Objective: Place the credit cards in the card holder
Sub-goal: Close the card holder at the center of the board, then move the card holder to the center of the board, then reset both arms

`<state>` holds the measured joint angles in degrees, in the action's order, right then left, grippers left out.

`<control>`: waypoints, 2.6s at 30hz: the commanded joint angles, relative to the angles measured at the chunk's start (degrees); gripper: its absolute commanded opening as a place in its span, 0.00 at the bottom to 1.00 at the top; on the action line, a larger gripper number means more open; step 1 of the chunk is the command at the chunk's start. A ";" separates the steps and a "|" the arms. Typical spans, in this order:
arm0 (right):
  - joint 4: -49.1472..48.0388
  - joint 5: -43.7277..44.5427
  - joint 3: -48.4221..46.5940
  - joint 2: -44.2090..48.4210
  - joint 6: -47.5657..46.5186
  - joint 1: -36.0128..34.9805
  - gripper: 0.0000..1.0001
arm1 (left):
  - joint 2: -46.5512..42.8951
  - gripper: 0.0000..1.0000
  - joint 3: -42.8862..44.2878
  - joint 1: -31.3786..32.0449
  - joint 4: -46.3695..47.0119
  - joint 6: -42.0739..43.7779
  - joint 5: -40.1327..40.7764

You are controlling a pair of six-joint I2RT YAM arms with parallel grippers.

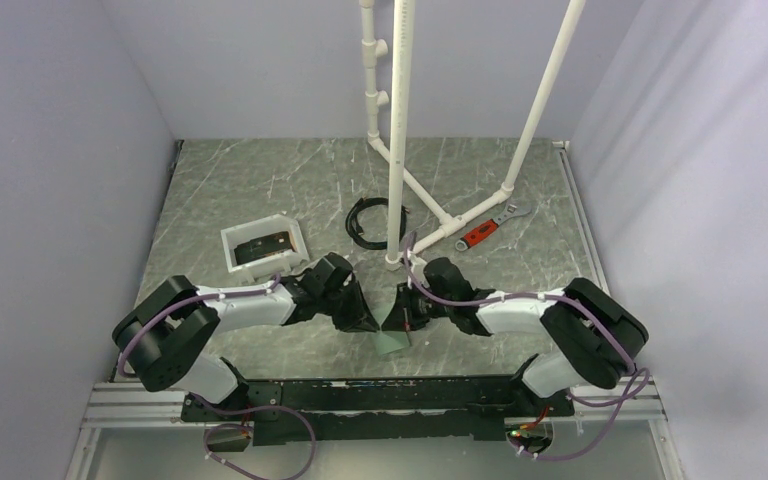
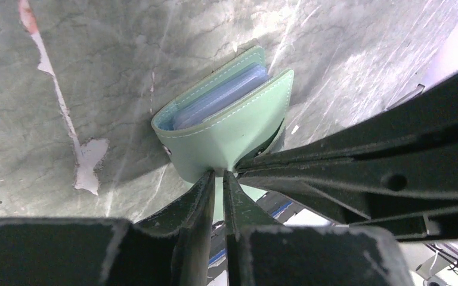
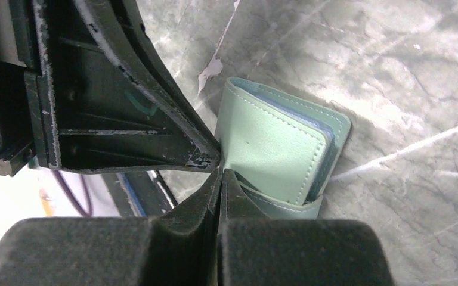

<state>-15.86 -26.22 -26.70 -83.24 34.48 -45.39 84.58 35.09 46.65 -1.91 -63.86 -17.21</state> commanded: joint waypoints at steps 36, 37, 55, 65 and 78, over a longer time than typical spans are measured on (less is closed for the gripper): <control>40.61 10.26 -12.57 22.92 -8.48 10.41 0.71 | -18.72 0.59 8.21 -0.66 -21.38 13.01 9.23; 40.95 10.53 -13.11 23.70 -8.39 10.45 0.73 | -18.56 0.60 7.71 -1.02 -20.92 13.10 8.53; 56.46 40.10 -31.58 41.88 -14.35 10.94 0.92 | 14.23 0.66 17.08 7.22 7.15 9.30 -2.53; 63.95 49.69 -37.75 47.03 -14.85 10.95 0.99 | 17.29 0.87 36.16 8.02 -8.02 16.29 -0.65; 61.96 52.97 -54.22 53.64 -24.90 10.93 1.00 | -24.62 0.93 37.08 6.46 -30.16 27.21 18.94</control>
<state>48.90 24.08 -76.18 -31.86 15.18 -34.52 69.84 68.66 52.90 -25.80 -43.90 -7.03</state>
